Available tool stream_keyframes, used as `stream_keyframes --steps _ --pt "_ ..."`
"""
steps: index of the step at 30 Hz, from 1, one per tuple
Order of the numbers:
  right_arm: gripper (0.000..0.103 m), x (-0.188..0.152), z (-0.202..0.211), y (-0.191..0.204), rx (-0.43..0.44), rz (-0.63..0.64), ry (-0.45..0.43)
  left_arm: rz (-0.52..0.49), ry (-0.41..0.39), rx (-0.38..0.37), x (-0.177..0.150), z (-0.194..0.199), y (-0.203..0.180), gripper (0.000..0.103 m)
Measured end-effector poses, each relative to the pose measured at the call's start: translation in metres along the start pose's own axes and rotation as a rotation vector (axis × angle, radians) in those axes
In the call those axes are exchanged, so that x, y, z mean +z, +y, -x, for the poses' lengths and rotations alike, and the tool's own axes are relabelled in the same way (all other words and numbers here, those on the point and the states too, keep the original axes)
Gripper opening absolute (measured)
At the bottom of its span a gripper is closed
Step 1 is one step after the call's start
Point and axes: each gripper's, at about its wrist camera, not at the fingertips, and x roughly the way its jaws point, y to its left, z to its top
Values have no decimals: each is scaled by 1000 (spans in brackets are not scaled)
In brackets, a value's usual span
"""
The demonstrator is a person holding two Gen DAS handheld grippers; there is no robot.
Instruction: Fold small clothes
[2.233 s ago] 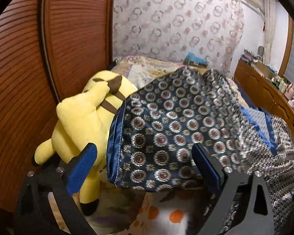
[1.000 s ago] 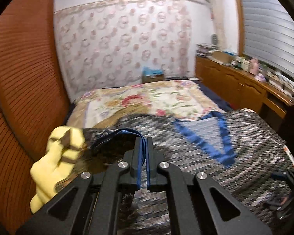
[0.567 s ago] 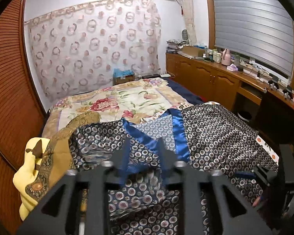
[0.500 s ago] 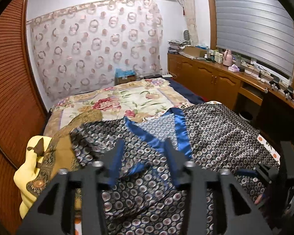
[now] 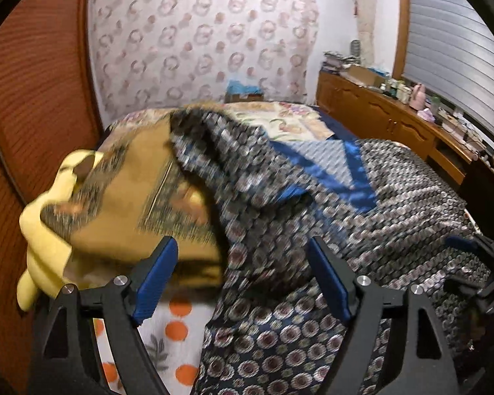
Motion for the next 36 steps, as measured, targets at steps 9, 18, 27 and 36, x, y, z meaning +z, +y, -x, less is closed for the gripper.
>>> stream_keyframes --steps 9,18,27,36 --pt "94 40 7 1 25 90 -4 47 -64 49 -13 11 2 81" --pt "94 91 -20 15 58 209 -29 46 -125 105 -12 33 -5 81" --pt "94 123 -103 16 103 223 81 43 -168 137 -17 52 -2 81" --pt "81 141 -177 58 155 333 175 63 -174 139 -24 57 8 81"
